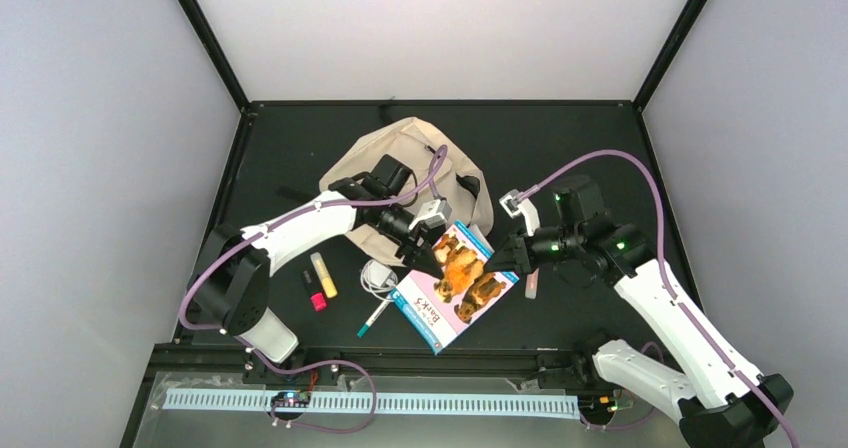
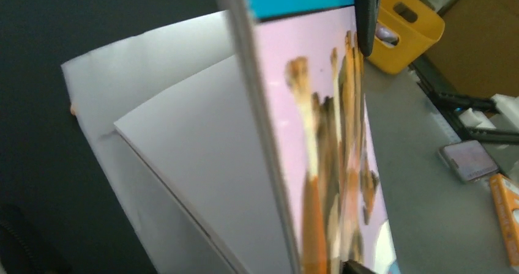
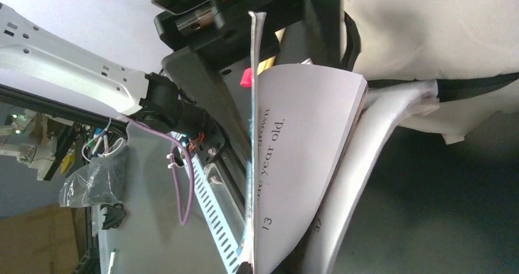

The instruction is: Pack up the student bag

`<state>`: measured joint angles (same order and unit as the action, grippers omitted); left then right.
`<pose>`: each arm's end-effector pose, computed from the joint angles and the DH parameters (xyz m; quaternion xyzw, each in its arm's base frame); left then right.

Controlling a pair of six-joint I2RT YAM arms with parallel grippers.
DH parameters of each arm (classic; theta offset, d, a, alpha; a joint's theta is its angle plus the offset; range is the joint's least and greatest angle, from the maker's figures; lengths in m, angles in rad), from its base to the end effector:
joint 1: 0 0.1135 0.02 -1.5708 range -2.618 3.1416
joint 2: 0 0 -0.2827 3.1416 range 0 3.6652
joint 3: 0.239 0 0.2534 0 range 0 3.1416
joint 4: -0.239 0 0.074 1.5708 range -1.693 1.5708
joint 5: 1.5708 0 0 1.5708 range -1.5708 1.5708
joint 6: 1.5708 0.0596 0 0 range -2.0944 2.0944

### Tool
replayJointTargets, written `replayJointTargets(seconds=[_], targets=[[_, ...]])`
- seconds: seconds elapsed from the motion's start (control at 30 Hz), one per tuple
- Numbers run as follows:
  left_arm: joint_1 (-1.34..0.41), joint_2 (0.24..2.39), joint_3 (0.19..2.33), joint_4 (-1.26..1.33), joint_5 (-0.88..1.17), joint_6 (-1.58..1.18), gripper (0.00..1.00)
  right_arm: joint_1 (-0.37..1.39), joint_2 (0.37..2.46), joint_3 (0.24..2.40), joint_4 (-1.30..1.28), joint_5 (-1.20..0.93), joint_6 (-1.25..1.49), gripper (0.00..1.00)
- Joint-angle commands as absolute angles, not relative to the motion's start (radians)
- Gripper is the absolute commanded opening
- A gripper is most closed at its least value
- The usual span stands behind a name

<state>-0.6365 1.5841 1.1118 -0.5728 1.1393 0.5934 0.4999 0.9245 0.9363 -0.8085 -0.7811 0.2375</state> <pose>0.2251 -0.2337 0.2520 0.5836 0.5833 -0.5254 0.2075 0.1348 0.1214 0.3189 -0.2545 0.8301 0.4546 0.1985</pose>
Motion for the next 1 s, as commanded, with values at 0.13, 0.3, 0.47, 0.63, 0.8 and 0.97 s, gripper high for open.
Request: replayJointTargets(seconds=[0.13, 0.3, 0.47, 0.63, 0.8, 0.97], targets=[[-0.643, 1.562, 1.168, -0.703, 1.230, 0.719, 0.14, 0.508, 0.941, 0.974, -0.775, -0.794, 0.200, 0.01], [-0.641, 1.530, 1.160, -0.710, 1.178, 0.723, 0.02, 0.507, 0.938, 0.989, -0.813, -0.698, 0.180, 0.04], [-0.641, 1.522, 1.159, -0.695, 1.114, 0.703, 0.02, 0.507, 0.940, 1.045, -0.890, -0.478, 0.138, 0.98], [-0.641, 1.486, 1.141, -0.656, 1.081, 0.690, 0.02, 0.509, 0.939, 1.043, -0.836, -0.526, 0.056, 1.00], [-0.641, 1.471, 1.155, -0.665, 1.069, 0.694, 0.02, 0.509, 0.971, 1.051, -0.756, -0.662, 0.001, 1.00], [-0.641, 1.471, 1.160, -0.677, 1.062, 0.705, 0.02, 0.543, 1.090, 1.065, -0.770, -0.732, -0.037, 0.87]])
